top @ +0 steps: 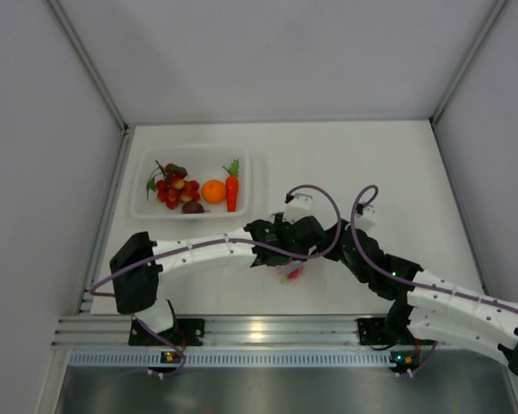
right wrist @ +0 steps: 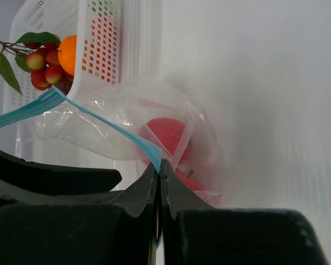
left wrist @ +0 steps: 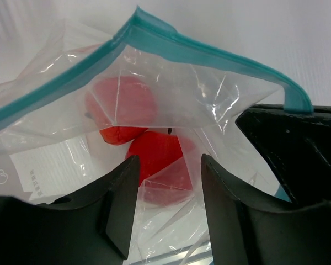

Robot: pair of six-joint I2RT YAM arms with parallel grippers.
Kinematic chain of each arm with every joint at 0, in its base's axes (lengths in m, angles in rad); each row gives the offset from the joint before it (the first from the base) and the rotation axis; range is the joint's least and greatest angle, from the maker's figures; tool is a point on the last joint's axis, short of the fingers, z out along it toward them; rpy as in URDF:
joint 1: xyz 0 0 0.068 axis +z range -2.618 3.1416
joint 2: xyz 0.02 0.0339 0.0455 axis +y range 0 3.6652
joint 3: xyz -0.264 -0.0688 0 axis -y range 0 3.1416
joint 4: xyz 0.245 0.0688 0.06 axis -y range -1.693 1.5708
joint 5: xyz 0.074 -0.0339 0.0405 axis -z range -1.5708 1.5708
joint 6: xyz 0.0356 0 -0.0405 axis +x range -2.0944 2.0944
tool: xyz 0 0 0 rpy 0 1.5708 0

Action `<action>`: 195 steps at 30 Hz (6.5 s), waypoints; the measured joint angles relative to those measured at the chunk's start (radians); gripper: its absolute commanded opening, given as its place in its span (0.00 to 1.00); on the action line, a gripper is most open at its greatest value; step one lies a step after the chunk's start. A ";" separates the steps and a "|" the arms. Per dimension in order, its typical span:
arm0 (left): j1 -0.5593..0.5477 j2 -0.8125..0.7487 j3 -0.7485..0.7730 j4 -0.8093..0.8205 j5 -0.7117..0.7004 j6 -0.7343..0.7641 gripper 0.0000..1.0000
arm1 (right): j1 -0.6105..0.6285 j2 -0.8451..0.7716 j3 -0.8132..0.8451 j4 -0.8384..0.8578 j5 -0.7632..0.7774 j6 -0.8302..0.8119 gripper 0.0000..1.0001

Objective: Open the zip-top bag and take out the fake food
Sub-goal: Pick up the fake fruit from the zipper food storage bag.

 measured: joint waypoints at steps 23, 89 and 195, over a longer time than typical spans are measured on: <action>0.064 0.079 -0.035 0.004 -0.146 -0.122 0.58 | 0.009 -0.077 -0.025 -0.097 -0.057 -0.127 0.00; 0.021 0.153 -0.037 0.294 -0.164 0.016 0.16 | 0.014 -0.010 0.118 -0.273 0.011 -0.252 0.00; 0.021 -0.093 -0.397 0.700 0.171 0.247 0.00 | -0.013 0.093 0.201 -0.327 -0.059 -0.409 0.00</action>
